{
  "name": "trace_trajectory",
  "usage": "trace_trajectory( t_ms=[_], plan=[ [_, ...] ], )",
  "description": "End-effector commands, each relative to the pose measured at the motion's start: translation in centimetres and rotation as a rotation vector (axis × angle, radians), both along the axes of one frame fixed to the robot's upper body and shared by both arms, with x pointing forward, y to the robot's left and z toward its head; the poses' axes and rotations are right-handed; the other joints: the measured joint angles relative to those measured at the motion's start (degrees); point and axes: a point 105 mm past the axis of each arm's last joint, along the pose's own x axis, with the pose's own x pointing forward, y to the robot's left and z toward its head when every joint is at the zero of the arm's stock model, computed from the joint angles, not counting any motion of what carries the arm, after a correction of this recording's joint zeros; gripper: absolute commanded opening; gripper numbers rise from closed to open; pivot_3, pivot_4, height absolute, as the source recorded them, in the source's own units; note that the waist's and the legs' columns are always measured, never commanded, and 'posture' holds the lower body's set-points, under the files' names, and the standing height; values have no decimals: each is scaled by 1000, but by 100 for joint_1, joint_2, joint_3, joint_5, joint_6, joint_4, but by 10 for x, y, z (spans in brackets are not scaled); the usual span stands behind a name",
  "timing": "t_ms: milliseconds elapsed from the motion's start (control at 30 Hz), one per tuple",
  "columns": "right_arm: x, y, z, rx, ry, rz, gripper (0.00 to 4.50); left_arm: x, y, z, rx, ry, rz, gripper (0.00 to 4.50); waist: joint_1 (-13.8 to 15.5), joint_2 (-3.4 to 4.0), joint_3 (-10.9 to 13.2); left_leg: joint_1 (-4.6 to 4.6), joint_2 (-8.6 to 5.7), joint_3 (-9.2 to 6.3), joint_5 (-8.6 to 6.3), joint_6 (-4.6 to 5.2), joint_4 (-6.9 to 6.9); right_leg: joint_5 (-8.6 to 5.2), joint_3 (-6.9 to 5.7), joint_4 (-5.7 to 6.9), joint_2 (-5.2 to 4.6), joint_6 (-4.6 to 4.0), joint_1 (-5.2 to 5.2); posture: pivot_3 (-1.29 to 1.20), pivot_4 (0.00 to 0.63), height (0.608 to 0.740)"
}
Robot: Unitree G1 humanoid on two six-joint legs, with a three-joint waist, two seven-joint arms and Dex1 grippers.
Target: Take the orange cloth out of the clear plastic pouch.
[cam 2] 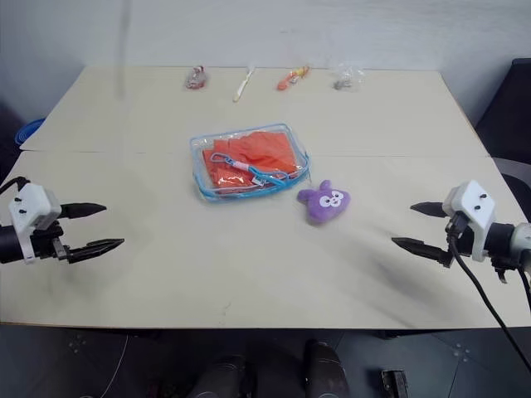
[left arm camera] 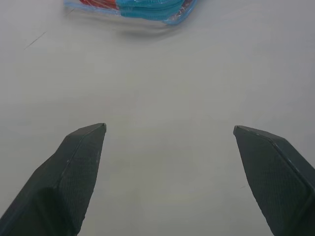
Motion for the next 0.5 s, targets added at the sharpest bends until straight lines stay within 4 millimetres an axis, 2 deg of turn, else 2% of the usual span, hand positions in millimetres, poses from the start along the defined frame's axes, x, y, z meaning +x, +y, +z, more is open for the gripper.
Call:
trace_trajectory(
  t_ms=[33,233,500],
  plan=[
    [-2,-2,22,-31,-71,-3,4471,-1,2,9,22,-31,-3,4350,-2,0,0,0,0,0,0,0,0,0,0,0,0,0,0,0,150,740],
    [1,-3,21,-35,-70,-19,4471,3,4,6,30,-25,24,4350,1,0,0,0,0,1,0,0,0,0,0,0,0,0,0,0,150,740],
    [3,-2,22,-1,-55,-25,4471,6,-3,4,-7,-12,8,4350,-3,0,0,0,1,1,0,0,1,0,0,1,1,0,0,0,150,740]
  ],
)
